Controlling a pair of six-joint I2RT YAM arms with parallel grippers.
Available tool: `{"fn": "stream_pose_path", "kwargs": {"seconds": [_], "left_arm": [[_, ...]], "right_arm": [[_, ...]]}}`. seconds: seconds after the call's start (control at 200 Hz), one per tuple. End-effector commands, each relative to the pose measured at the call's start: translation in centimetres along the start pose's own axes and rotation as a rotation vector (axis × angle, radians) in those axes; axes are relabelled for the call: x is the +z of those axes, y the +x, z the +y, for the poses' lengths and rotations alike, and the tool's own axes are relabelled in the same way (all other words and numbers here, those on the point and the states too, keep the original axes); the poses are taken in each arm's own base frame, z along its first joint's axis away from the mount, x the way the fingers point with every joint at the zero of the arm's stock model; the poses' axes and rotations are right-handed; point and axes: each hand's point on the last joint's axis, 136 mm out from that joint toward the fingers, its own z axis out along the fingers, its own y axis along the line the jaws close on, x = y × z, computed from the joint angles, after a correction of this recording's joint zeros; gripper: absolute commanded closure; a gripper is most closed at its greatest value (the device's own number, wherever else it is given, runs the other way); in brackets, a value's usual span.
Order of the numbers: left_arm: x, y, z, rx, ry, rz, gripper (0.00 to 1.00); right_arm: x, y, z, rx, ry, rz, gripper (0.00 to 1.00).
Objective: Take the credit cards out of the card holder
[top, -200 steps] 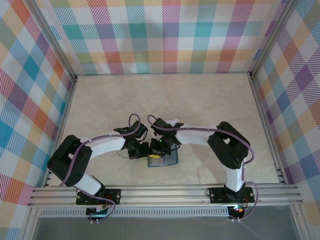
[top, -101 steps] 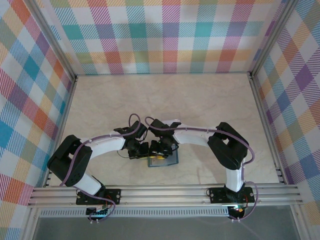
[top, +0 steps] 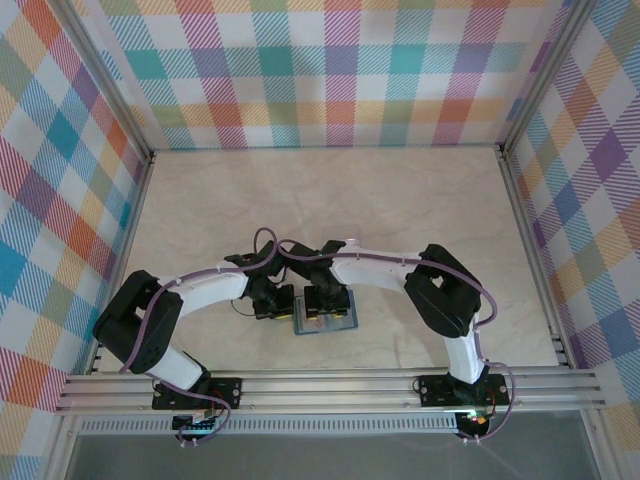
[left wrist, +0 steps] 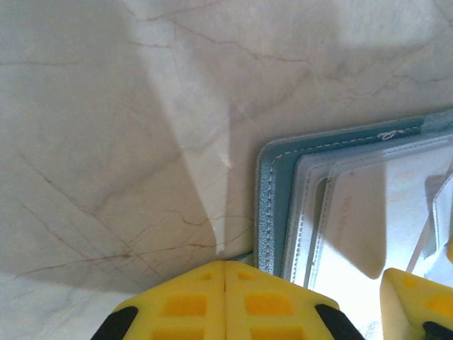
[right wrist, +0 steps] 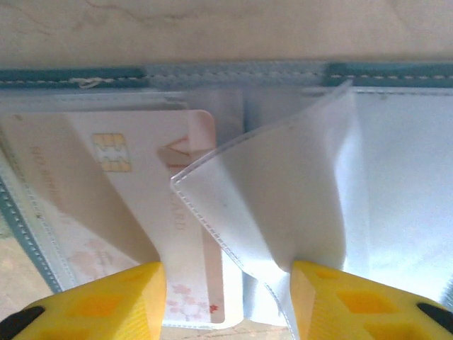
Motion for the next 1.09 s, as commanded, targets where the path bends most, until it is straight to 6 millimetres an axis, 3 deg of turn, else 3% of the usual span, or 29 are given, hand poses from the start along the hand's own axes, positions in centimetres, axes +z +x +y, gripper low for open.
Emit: {"fn": "stream_pose_path", "kwargs": {"seconds": [0.0, 0.38, 0.72, 1.09], "left_arm": [[-0.3, 0.9, 0.6, -0.004, -0.032, 0.014, 0.93], [-0.8, 0.7, 0.2, 0.003, -0.024, 0.009, 0.93], [-2.2, 0.2, -1.1, 0.023, 0.004, -0.003, 0.93], [-2.9, -0.1, -2.0, 0.023, 0.023, -0.023, 0.93]], "right_arm": [[-0.5, 0.0, -1.3, -0.021, 0.096, -0.014, 0.46], [-2.2, -0.3, -2.5, -0.026, 0.142, -0.061, 0.43], [-2.2, -0.1, -4.1, -0.014, 0.182, -0.078, 0.43], [-0.7, 0.1, -5.1, -0.006, 0.148, -0.068, 0.57]]}}
